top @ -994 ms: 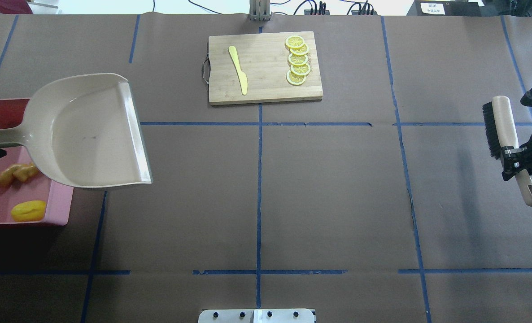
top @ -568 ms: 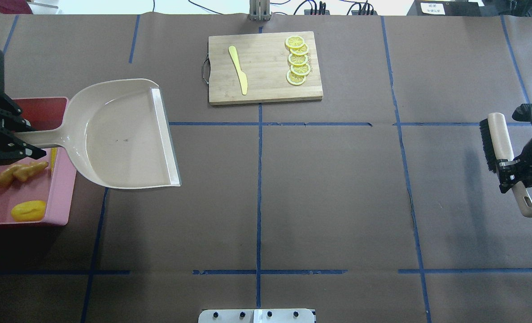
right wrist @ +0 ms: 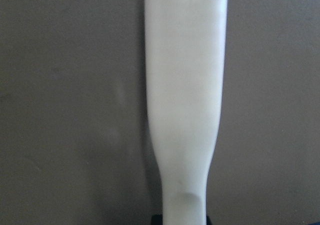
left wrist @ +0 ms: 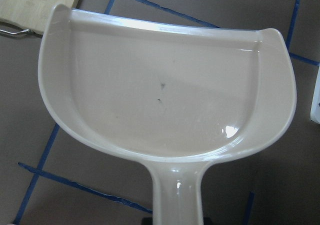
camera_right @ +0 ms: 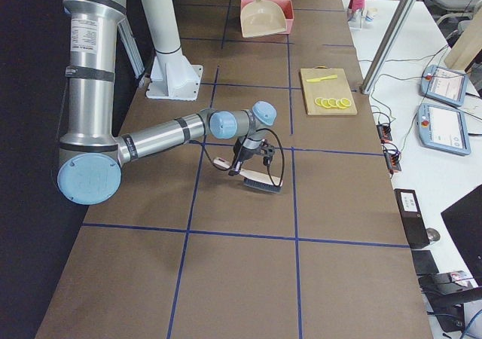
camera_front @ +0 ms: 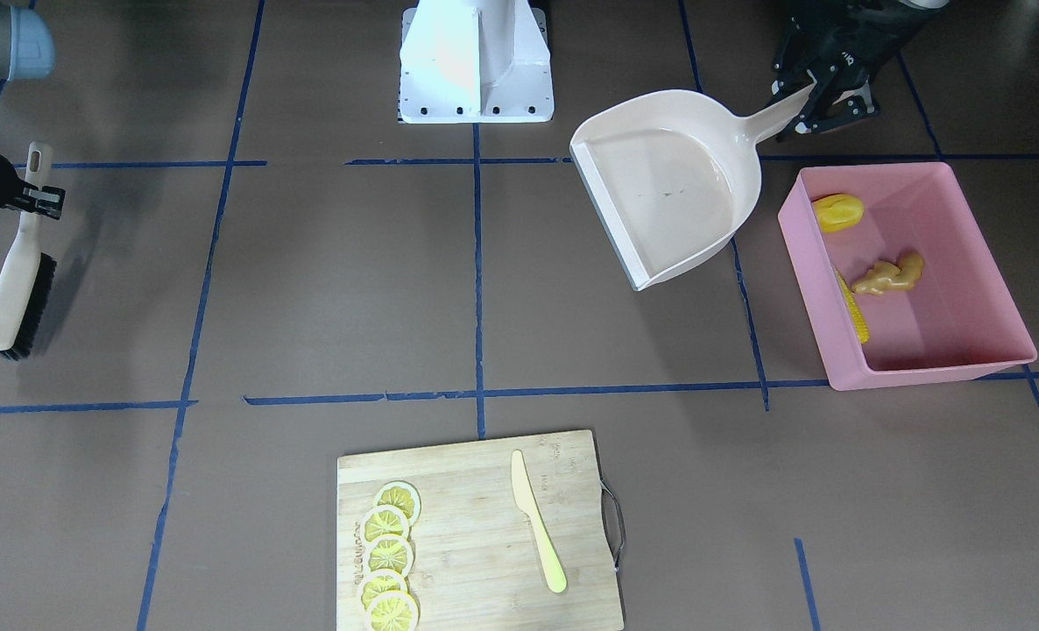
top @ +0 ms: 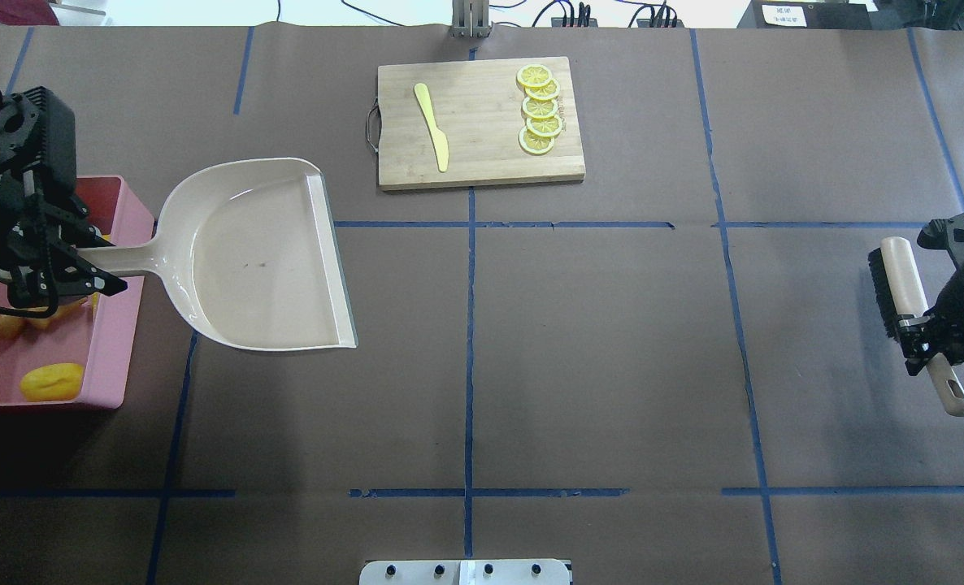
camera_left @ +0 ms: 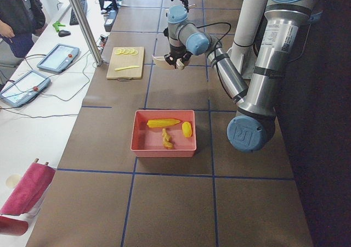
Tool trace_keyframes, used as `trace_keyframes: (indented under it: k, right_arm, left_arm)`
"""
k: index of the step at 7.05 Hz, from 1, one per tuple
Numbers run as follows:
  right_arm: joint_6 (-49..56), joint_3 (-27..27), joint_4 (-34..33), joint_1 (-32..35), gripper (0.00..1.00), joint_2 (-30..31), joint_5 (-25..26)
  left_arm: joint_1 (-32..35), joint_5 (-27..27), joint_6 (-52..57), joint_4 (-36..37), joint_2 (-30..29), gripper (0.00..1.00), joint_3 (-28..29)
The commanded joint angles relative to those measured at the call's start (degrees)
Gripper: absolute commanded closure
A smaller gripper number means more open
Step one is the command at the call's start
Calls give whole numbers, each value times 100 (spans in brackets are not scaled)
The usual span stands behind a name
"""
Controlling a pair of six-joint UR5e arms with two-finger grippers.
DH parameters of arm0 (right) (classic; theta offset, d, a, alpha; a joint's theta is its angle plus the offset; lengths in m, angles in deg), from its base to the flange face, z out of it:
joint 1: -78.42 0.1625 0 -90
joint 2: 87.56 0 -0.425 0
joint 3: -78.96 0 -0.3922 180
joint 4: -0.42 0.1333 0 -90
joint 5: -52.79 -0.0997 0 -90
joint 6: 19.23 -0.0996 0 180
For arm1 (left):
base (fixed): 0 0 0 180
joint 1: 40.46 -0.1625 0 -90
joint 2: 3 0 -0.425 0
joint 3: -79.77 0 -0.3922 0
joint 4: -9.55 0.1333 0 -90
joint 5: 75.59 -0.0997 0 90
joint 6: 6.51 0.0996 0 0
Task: Sweep and dump trash into bin
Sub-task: 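Carry the empty dustpan away from the bin while the right gripper lowers the brush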
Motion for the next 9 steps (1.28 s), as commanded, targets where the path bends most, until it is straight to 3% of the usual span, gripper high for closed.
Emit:
trace_keyframes:
  k: [1,2,3,4,7,9]
  right_arm:
    - [20,194,0,-19,84,27,-223]
    - [11,194,0,-28,67,27,-223]
    - [11,177,9,-28,26,27,-223]
    - [-6,150,9,-19,0,27,-214]
    - [-15,115,9,-19,0,19,-188]
    - [-24,45,9,77,0,10,-162]
  left_arm:
    - [-99,-94,2,-2,-46,100,40]
    - [-99,-94,2,-2,-46,100,49]
    - [-99,-94,2,-2,-46,100,58]
    - [-99,-94,2,-2,-46,100,58]
    - [-99,-94,2,-2,-54,100,93]
    - [-292,-94,29,-491,-72,100,425]
